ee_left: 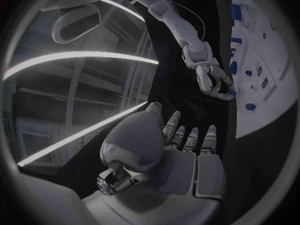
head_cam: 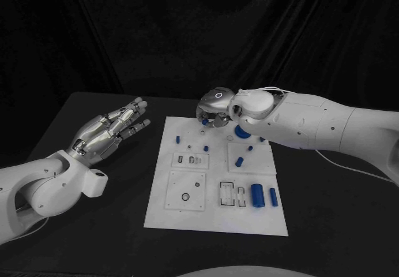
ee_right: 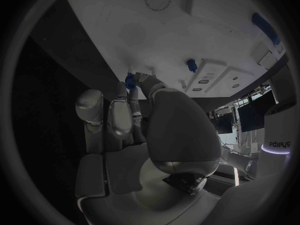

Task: Assemble the parts on the task board

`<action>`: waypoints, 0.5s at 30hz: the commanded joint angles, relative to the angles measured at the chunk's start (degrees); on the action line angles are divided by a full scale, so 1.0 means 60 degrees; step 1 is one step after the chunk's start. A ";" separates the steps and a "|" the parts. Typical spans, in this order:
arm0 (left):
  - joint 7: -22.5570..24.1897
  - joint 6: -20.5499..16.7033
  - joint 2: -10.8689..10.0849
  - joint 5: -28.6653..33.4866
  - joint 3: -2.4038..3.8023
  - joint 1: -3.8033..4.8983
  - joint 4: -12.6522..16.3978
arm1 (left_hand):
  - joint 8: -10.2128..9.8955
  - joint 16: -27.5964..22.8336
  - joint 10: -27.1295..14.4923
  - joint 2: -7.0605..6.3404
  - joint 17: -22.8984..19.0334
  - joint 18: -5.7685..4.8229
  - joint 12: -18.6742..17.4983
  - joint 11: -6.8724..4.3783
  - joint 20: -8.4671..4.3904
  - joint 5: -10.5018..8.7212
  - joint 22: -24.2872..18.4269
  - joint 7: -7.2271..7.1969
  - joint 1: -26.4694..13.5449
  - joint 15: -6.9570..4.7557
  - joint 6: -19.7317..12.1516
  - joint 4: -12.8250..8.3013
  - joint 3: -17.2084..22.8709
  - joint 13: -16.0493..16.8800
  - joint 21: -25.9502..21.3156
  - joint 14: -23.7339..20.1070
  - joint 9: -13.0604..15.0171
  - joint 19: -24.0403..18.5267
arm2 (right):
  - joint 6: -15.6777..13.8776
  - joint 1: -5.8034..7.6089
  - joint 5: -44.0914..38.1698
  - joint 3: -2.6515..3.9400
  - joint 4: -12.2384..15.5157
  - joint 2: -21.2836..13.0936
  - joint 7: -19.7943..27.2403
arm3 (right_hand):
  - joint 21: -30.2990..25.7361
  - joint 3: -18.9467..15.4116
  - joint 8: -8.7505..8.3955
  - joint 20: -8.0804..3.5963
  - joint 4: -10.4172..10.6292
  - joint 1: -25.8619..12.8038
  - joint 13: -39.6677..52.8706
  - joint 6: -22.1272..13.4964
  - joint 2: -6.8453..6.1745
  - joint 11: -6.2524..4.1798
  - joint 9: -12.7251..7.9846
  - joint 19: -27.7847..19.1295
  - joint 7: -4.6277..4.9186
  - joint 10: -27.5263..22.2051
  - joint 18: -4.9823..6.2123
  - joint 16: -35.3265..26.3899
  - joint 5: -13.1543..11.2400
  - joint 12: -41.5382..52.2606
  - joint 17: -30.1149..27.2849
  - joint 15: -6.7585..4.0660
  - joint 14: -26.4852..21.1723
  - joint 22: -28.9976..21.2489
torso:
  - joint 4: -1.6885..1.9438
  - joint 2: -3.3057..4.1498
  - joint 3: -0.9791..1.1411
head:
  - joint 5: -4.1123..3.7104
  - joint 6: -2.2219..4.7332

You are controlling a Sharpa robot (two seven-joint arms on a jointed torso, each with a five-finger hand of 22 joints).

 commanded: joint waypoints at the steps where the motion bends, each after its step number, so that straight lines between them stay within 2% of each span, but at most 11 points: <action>1: 0.0064 0.0074 0.0035 -0.0010 0.0007 0.0030 -0.0023 | 0.0149 -0.0090 -0.0045 -0.0022 -0.0068 0.0246 -0.0079 0.0110 -0.0026 0.0172 -0.0008 0.0001 0.0175 -0.0013 0.0178 -0.0015 0.0303 -0.0049 -0.0005 -0.0004 0.0183 -0.0018 | 0.0070 0.0018 -0.0039 0.0004 -0.0019 -0.0039 -0.0263 | 0.0194 0.0443 -0.0142 0.0039 -0.0041 0.0183 -0.0030 -0.0040 0.0236 -0.0051 0.0098 -0.0010 0.0029 0.0191 -0.0068 0.0095 -0.0087 -0.0097 0.0067 0.0036 0.0115 0.0178 | -0.0016 -0.0025 -0.0002 | 0.0026 -0.0081; 6: 0.0043 0.0103 0.0049 -0.0010 0.0007 0.0030 -0.0041 | 0.0152 -0.0090 -0.0044 -0.0018 -0.0068 0.0246 -0.0079 0.0113 -0.0022 0.0172 -0.0008 0.0004 0.0177 -0.0011 0.0191 -0.0012 0.0306 -0.0049 -0.0004 -0.0004 0.0185 -0.0017 | 0.0055 0.0018 -0.0039 0.0004 -0.0012 -0.0078 -0.0284 | 0.0203 0.0455 -0.0168 0.0043 -0.0047 0.0192 -0.0037 -0.0052 0.0239 -0.0047 0.0090 -0.0014 0.0034 0.0187 -0.0071 0.0094 -0.0073 -0.0122 0.0071 0.0039 0.0108 0.0199 | -0.0029 -0.0026 0.0007 | 0.0048 -0.0105; 15: 0.0022 0.0124 0.0081 -0.0010 0.0007 0.0030 -0.0082 | 0.0156 -0.0090 -0.0042 -0.0008 -0.0068 0.0246 -0.0079 0.0119 -0.0016 0.0172 -0.0009 0.0010 0.0181 -0.0009 0.0210 -0.0005 0.0314 -0.0048 -0.0005 -0.0004 0.0187 -0.0017 | -0.0182 0.0016 -0.0039 0.0004 0.0015 -0.0118 -0.0264 | 0.0212 0.0481 -0.0214 0.0050 -0.0054 0.0207 -0.0042 -0.0067 0.0262 -0.0041 0.0074 -0.0027 0.0051 0.0210 -0.0073 0.0099 -0.0041 -0.0152 0.0085 0.0046 0.0098 0.0229 | -0.0026 -0.0025 0.0002 | 0.0061 -0.0138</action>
